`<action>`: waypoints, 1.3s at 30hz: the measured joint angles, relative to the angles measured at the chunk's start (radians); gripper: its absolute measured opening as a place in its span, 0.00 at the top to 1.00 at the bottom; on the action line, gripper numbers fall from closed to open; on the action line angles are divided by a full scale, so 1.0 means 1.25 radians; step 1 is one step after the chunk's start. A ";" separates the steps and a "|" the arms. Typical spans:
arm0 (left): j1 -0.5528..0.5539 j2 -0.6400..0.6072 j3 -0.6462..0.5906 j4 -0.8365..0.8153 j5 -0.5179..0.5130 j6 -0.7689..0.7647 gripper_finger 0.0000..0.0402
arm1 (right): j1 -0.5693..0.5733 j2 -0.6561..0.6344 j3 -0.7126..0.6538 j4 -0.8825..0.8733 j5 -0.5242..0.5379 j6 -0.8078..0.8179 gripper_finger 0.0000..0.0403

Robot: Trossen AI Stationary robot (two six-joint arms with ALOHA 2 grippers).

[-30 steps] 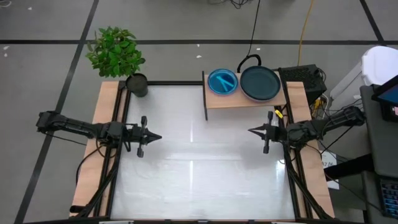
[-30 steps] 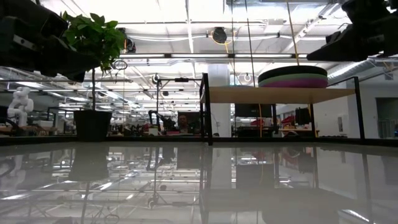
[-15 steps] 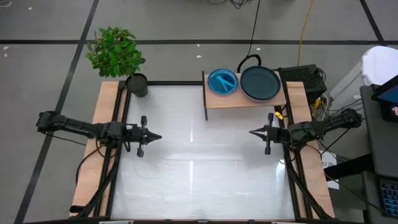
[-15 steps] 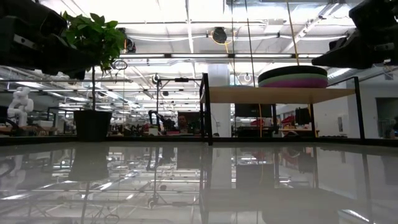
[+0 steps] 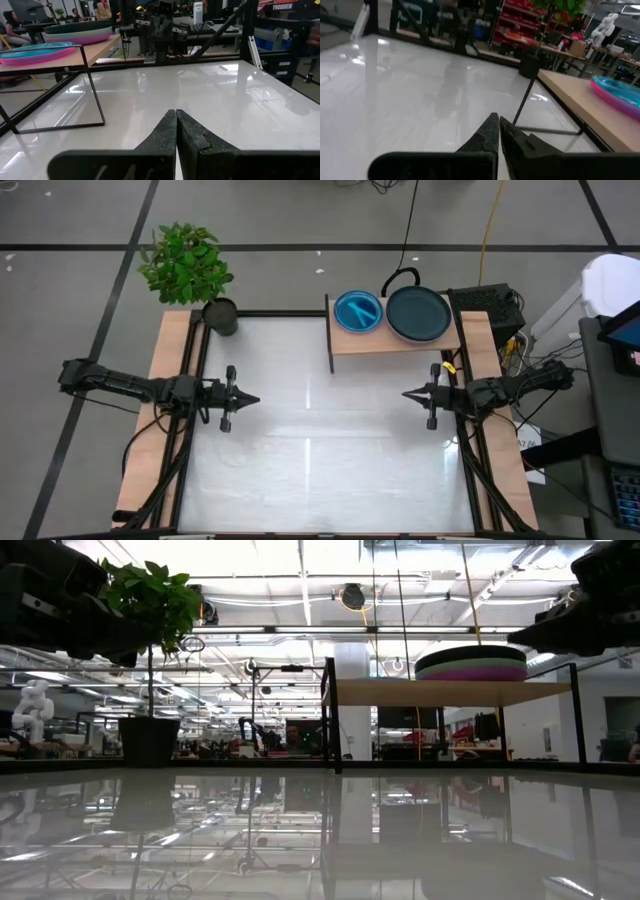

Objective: Place and stack plates onto a shelf
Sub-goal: Return to Home Position

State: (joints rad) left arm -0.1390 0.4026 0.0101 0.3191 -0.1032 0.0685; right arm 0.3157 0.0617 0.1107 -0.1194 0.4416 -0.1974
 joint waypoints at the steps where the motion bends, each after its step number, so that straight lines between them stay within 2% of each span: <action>1: 0.000 0.000 0.000 0.000 0.000 -0.002 1.00 | 0.000 -0.009 -0.004 0.004 0.000 0.001 1.00; 12: 0.000 0.000 0.000 -0.007 0.000 -0.006 1.00 | 0.000 -0.044 -0.014 -0.002 -0.022 -0.002 1.00; 18: 0.000 0.000 0.000 -0.007 0.000 0.000 1.00 | 0.001 -0.043 -0.076 0.156 -0.048 -0.057 1.00; 22: 0.000 0.000 0.000 -0.007 0.000 -0.001 1.00 | -0.001 -0.043 -0.075 0.161 -0.047 -0.057 1.00; 25: 0.000 0.000 0.000 -0.006 0.000 0.000 1.00 | -0.005 -0.043 -0.075 0.162 -0.095 -0.047 1.00; 29: 0.000 0.000 0.000 -0.002 0.000 -0.001 1.00 | -0.034 -0.043 -0.075 0.175 -0.165 -0.037 1.00; 39: 0.000 0.000 0.000 0.000 0.000 0.001 1.00 | -0.152 -0.043 -0.076 0.175 -0.233 -0.043 1.00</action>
State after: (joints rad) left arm -0.1394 0.4030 0.0105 0.3187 -0.1032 0.0692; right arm 0.1254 0.0082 0.0158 0.0990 0.1501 -0.2509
